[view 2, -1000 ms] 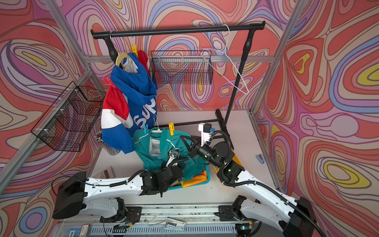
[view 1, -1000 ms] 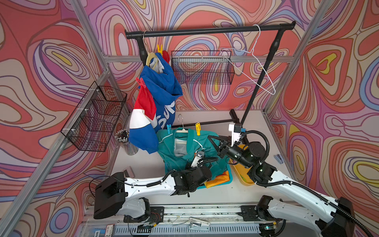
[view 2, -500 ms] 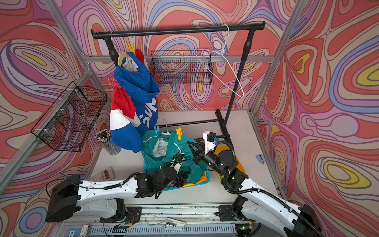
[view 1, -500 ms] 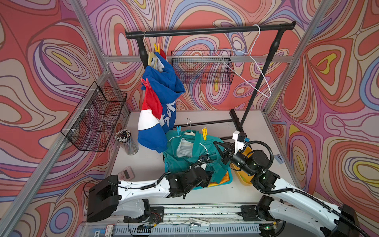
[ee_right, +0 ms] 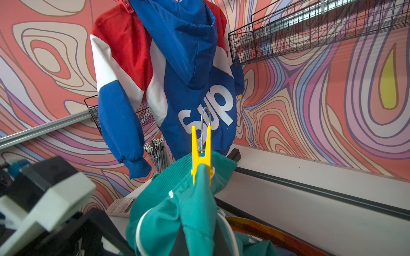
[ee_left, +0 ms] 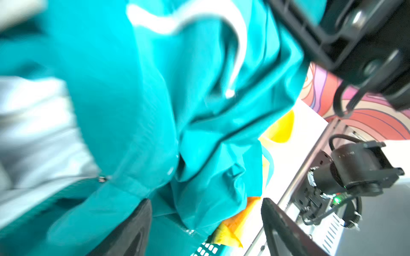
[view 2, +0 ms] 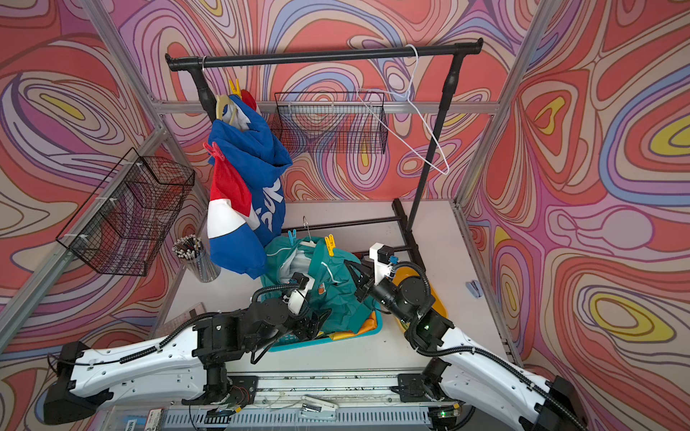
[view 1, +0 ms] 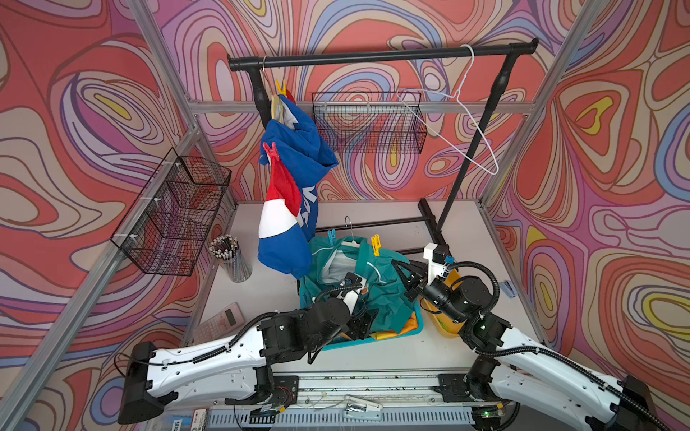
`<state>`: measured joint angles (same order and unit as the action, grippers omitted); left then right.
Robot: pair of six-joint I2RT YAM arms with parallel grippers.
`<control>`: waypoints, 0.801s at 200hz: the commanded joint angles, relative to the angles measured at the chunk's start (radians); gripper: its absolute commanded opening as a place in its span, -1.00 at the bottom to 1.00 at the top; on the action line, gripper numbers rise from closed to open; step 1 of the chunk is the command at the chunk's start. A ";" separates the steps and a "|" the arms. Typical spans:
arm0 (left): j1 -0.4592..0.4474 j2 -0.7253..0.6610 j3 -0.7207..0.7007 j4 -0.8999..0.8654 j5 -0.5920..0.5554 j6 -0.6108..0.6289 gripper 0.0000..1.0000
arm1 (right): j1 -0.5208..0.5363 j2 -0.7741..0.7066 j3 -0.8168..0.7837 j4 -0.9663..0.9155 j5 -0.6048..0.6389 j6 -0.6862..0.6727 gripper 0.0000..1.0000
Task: Remove the clothespins securing jackets to the hanger
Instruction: Adjust the jacket in the basket.
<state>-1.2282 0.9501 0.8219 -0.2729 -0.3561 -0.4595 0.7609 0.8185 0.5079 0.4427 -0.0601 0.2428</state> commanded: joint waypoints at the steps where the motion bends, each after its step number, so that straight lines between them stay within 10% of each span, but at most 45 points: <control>1: 0.054 -0.031 0.067 -0.066 -0.087 0.058 0.64 | 0.006 -0.025 -0.033 0.029 -0.013 -0.014 -1.00; 68: 0.470 0.047 0.186 0.037 0.302 0.099 0.54 | 0.005 -0.067 -0.099 0.069 -0.048 0.012 -1.00; 160: 0.545 0.337 0.340 0.124 0.478 0.101 0.00 | 0.005 -0.099 -0.141 0.091 -0.039 0.024 -1.00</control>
<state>-0.6857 1.2739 1.1320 -0.1982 0.0662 -0.3592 0.7609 0.7448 0.3851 0.5022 -0.0967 0.2565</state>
